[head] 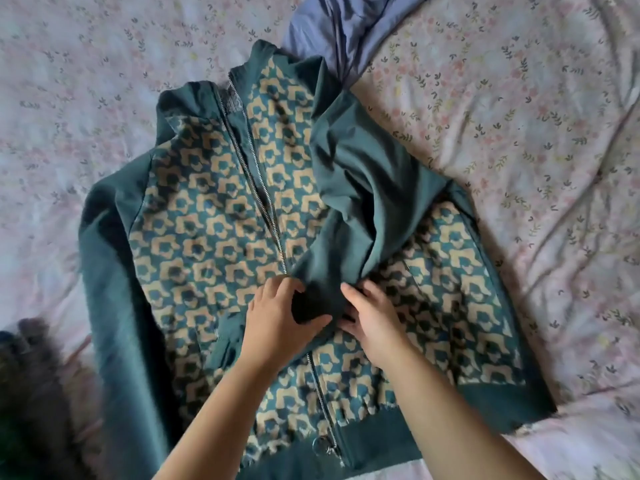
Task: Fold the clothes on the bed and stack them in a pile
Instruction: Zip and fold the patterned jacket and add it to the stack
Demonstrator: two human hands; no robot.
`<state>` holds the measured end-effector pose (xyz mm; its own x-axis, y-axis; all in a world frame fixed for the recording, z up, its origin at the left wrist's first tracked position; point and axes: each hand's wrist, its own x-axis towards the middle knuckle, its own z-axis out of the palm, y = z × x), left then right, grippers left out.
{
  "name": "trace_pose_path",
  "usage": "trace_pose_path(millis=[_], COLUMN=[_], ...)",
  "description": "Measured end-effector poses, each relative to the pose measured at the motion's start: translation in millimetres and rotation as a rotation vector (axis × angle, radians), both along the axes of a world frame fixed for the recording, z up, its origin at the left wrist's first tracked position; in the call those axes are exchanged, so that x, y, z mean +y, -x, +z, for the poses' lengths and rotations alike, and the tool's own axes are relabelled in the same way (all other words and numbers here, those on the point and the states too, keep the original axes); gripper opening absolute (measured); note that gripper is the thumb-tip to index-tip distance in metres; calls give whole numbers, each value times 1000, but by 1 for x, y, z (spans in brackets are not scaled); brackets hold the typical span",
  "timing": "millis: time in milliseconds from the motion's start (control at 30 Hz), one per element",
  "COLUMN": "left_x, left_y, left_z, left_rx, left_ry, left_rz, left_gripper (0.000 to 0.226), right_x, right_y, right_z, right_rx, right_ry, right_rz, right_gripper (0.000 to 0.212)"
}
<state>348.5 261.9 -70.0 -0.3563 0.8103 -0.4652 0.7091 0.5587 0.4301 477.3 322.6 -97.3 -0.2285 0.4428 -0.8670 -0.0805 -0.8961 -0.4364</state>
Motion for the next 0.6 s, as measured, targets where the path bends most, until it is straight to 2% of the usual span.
trace_pose_path(millis=[100,167,200,300,333,367,400,500,533,600], left_x=[-9,-6,-6,-13,-21,-31,-41,-73,-83,-97], left_y=[-2,0,3,8,11,14,17,28,31,29], left_z=[-5,4,10,31,34,34,30,16,15,18], left_rx=[41,-72,-190,-834,-989,-1045,-1014,-721,-674,-697], left_ry=[-32,-74,-87,-123,-108,-72,-11,118,116,88], left_rz=[-1,96,158,548,676,756,802,862,874,836], left_gripper=[27,11,4,20,22,24,24,22,28,38], right_x=[-6,-7,-7,-12,-18,-26,-34,-59,-65,-77], right_y=[2,-1,-5,-13,-14,-14,-14,-10,-9,-6], right_z=[10,20,25,35,36,36,36,34,34,33], right_rx=[-43,-39,-30,-23,-58,-111,-155,-165,-174,-207], right_ry=[-45,-65,-82,-144,-153,-152,-148,-113,-112,-128], right_rz=[10,-31,-69,-147,-130,-91,-31,160,208,247], right_gripper=[6,2,3,9,9,8,10,24,29,36])
